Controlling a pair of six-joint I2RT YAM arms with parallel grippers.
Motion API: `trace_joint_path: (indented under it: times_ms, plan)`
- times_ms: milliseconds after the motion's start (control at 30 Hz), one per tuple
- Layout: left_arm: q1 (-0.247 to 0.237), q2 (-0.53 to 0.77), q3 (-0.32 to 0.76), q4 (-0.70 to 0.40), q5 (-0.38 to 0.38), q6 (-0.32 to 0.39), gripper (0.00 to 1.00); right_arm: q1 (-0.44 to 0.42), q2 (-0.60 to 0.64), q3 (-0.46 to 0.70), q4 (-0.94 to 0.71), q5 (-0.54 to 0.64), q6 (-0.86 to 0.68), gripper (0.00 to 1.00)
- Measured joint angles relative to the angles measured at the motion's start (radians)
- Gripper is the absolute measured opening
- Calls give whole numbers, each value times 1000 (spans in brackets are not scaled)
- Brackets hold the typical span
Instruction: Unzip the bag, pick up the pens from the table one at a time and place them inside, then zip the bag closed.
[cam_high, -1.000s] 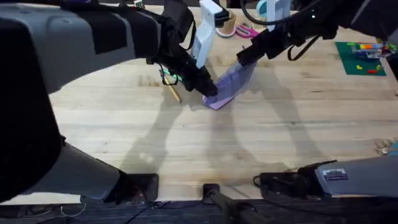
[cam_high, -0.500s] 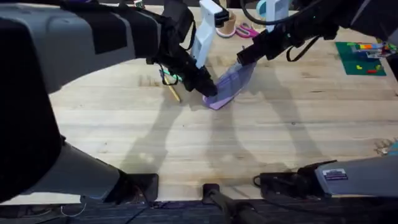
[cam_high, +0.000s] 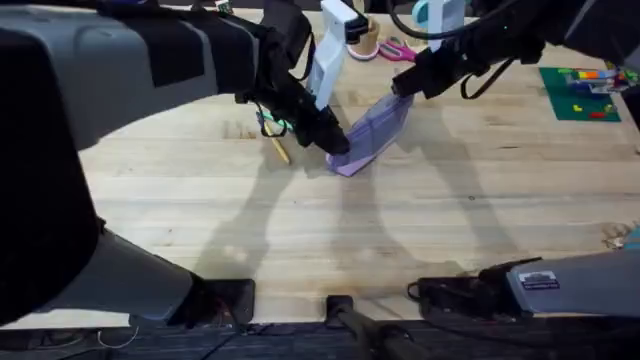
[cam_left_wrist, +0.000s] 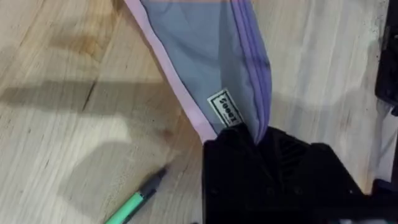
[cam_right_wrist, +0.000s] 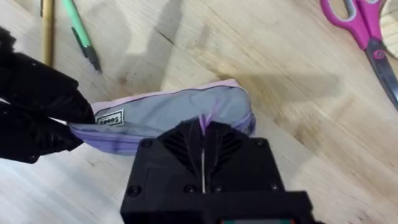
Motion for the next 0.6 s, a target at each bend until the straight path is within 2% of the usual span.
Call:
trace_joint_path:
  times_ms: [400,600]
  plan:
    - [0,0,0,0,0,0,43,0,0,0,-3,-1,17,34]
    - [0,0,0,-1,0,0,43,12,0,0,-26,-59,59,34]
